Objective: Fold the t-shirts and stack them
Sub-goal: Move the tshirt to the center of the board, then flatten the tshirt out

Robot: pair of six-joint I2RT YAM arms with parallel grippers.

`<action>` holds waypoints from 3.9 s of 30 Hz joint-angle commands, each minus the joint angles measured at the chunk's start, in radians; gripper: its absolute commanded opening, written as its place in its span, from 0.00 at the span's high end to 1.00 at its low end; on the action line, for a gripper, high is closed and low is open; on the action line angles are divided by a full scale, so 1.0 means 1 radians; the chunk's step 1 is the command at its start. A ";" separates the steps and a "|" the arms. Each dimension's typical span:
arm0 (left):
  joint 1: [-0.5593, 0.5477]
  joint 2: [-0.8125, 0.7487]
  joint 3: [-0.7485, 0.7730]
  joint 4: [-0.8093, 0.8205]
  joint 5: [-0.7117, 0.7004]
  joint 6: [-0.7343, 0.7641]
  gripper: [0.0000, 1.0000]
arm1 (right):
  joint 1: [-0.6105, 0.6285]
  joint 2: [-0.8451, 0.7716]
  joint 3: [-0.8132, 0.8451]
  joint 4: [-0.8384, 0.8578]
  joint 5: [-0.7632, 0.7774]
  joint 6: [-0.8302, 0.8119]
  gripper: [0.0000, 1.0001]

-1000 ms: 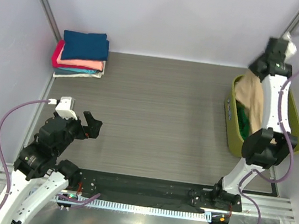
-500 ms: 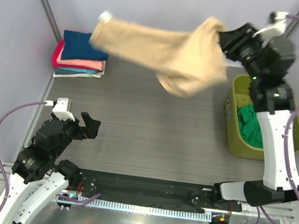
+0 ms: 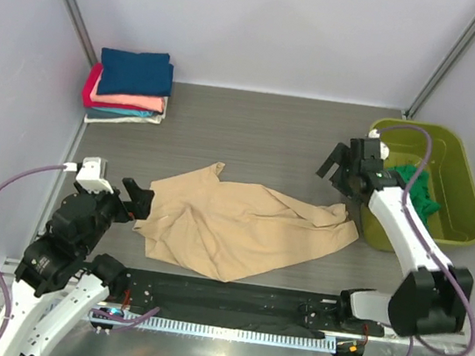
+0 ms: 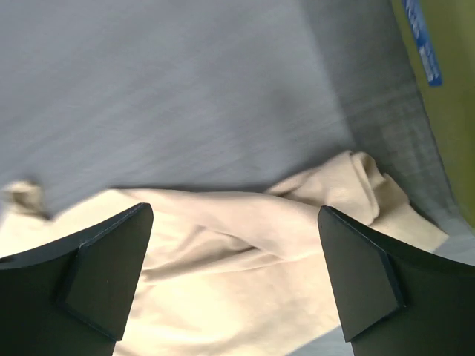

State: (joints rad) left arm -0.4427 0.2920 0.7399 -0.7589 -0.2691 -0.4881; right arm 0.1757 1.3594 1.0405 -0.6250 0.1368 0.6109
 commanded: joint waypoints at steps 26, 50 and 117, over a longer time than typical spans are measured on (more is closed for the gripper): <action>0.297 0.928 0.141 0.395 0.237 -0.253 0.05 | 0.174 -0.060 -0.172 0.024 0.144 -0.096 0.04; 0.298 0.536 0.115 0.127 0.235 0.048 0.03 | 0.186 0.095 -0.188 0.125 0.221 -0.013 0.79; 0.295 0.506 0.104 0.128 0.265 0.059 0.08 | 0.145 0.609 0.449 0.346 -0.304 -0.048 0.39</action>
State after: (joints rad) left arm -0.1486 0.8093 0.8448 -0.6415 -0.0238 -0.4374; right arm 0.3042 2.0029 1.4517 -0.3290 -0.1337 0.5564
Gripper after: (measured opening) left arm 0.921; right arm 0.611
